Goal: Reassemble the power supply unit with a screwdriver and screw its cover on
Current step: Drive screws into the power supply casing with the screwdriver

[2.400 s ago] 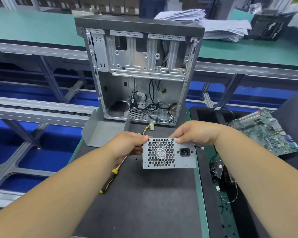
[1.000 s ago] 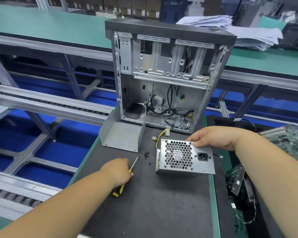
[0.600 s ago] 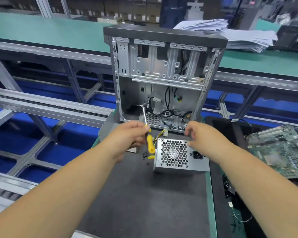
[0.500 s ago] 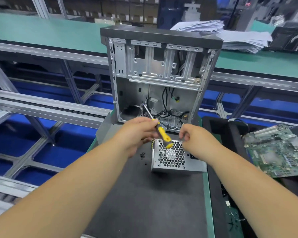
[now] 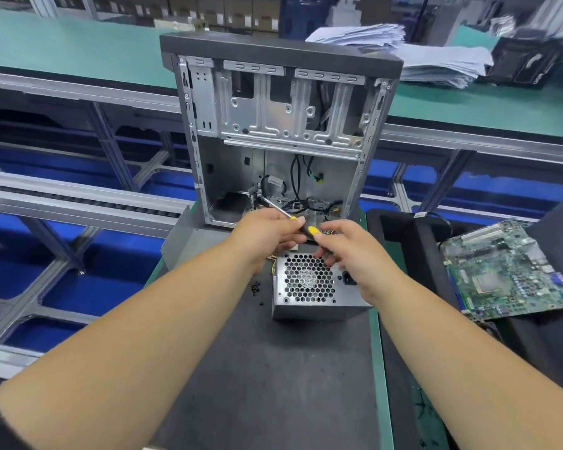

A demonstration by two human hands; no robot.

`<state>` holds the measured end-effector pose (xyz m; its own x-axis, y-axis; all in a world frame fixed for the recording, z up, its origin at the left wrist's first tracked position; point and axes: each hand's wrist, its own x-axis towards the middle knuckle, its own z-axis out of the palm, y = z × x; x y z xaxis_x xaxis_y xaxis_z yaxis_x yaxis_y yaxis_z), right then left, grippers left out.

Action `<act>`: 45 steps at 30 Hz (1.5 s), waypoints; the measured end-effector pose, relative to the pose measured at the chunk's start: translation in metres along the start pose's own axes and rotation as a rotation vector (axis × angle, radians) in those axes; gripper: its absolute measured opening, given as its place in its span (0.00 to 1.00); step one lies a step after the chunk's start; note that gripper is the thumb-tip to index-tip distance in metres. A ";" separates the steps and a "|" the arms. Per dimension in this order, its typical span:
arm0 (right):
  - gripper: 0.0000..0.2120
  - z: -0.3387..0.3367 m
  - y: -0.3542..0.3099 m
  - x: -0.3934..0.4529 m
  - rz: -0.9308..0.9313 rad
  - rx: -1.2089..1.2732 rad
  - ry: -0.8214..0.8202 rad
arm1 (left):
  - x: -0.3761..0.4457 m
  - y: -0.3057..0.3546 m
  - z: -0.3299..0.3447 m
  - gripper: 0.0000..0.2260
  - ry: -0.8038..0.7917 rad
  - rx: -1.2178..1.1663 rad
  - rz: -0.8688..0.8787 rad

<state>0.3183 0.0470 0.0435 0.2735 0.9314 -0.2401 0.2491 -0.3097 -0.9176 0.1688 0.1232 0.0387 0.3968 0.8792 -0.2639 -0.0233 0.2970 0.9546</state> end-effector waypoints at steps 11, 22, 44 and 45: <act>0.05 0.010 0.017 0.013 -0.043 0.005 0.282 | 0.027 -0.053 -0.065 0.07 -0.010 1.931 0.445; 0.07 0.012 0.014 0.019 0.001 -0.076 0.261 | 0.045 -0.089 -0.048 0.09 -0.105 2.093 0.291; 0.05 -0.001 0.017 0.012 -0.036 0.212 0.252 | 0.014 -0.027 -0.060 0.04 0.198 0.669 0.308; 0.05 -0.003 0.019 0.012 -0.041 0.271 0.256 | 0.010 -0.023 -0.056 0.05 0.178 0.498 0.280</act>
<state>0.3295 0.0518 0.0241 0.5001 0.8535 -0.1461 0.0186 -0.1793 -0.9836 0.1217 0.1463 0.0062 0.2772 0.9604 0.0292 0.3452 -0.1279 0.9298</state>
